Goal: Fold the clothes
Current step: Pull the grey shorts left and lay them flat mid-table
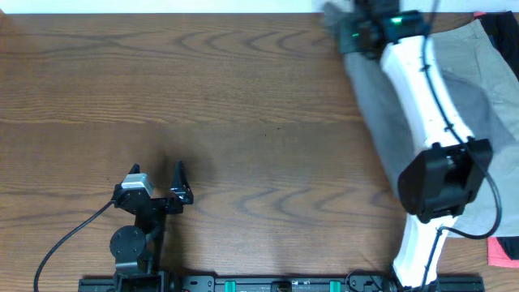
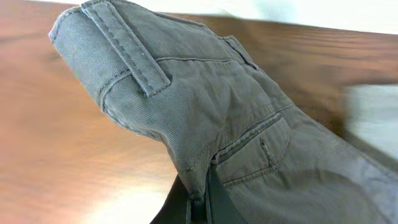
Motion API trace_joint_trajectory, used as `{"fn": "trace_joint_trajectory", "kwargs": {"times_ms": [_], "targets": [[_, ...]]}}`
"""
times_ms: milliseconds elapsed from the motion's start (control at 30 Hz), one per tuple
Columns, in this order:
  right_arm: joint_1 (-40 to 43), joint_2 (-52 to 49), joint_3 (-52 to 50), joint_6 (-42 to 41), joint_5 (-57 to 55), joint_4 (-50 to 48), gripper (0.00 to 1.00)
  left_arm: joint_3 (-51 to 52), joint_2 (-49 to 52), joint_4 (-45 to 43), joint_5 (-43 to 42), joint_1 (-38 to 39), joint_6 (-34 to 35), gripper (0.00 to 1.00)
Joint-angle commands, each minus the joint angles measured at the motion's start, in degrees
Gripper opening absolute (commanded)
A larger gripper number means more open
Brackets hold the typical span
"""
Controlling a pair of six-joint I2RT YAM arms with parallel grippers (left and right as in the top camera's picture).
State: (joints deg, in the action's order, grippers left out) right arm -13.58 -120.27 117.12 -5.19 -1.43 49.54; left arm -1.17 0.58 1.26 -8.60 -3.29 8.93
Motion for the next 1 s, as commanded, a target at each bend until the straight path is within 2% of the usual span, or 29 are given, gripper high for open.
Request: {"fn": "trace_joint_trajectory", "kwargs": {"times_ms": [0,167,367,567,600,633,667,700,867,900,967], "targets": [[-6.2,1.1,-0.8,1.0,7.4,-0.5,0.01,0.9,-0.3,2.0,-0.6,-0.2,-0.8,0.98],[-15.3,1.1,-3.0,0.9,9.3,-0.4,0.01,0.9,-0.3,2.0,-0.6,-0.2,-0.8,0.98],[-24.0,1.1,-3.6,-1.5,19.6,-1.2,0.01,0.9,-0.3,2.0,-0.6,-0.2,-0.8,0.98],[-28.2,1.1,-3.6,-3.0,19.0,-1.7,0.03,0.9,-0.3,2.0,-0.6,-0.2,-0.8,0.98],[-28.5,1.1,-3.6,-3.0,19.3,-1.7,0.08,0.9,-0.3,2.0,-0.6,-0.2,-0.8,0.98],[-28.5,1.1,-3.5,-3.0,20.0,-1.5,0.23,0.9,-0.3,2.0,-0.6,-0.2,-0.8,0.98],[-28.5,1.1,-3.5,-3.0,20.7,-1.2,0.47,0.9,-0.3,2.0,-0.6,-0.2,-0.8,0.98],[-28.3,1.2,-3.5,-2.9,21.7,-0.7,0.61,0.9,-0.3,2.0,-0.6,-0.2,-0.8,0.98],[-25.4,3.3,-3.4,-5.3,24.4,2.8,0.73,0.9,-0.3,2.0,-0.6,-0.2,-0.8,0.98],[-24.2,4.4,-3.4,-5.7,24.4,3.8,0.79,0.9,-0.3,2.0,-0.6,-0.2,-0.8,0.98],[-21.6,6.9,-3.4,-5.7,24.3,5.6,0.99,0.9,-0.3,2.0,-0.6,-0.2,-0.8,0.98]]}}
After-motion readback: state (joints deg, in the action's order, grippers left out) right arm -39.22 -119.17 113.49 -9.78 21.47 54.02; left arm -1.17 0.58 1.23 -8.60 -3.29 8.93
